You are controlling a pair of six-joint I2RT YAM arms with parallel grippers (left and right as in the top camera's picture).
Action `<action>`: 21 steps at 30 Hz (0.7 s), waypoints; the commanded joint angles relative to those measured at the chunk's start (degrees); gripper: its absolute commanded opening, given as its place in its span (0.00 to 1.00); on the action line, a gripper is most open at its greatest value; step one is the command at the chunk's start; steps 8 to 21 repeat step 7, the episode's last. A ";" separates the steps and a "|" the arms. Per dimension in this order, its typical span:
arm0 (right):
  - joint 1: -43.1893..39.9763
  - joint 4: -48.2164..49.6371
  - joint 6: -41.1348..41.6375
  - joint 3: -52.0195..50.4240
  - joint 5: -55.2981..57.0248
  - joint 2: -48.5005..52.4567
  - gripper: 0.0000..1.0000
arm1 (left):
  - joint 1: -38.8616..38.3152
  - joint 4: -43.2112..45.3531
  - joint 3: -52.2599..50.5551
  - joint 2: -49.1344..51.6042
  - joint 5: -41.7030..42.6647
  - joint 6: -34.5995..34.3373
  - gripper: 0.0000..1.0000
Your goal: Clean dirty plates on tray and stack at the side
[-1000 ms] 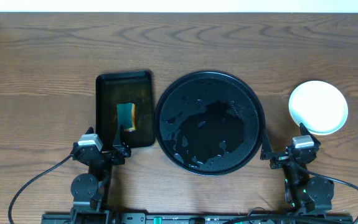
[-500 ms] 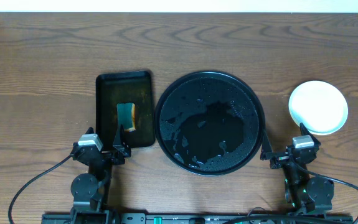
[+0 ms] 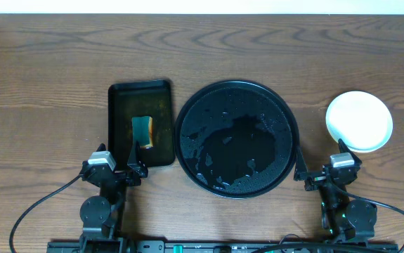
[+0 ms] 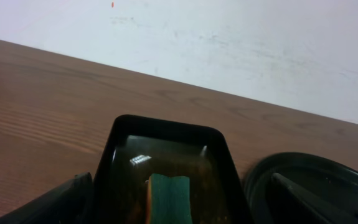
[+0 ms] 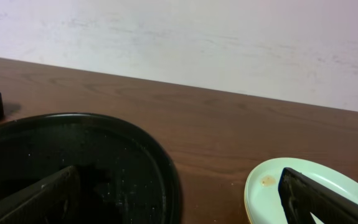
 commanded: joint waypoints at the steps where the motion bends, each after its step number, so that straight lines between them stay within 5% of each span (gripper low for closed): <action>1: 0.52 -0.13 -0.48 -0.04 -0.46 -0.26 0.99 | 0.26 -2.78 -0.57 -0.35 -0.96 0.57 0.88; 21: 0.52 -0.13 -0.48 -0.04 -0.46 -0.26 0.99 | 0.26 -2.78 -0.57 -0.35 -0.96 0.57 0.88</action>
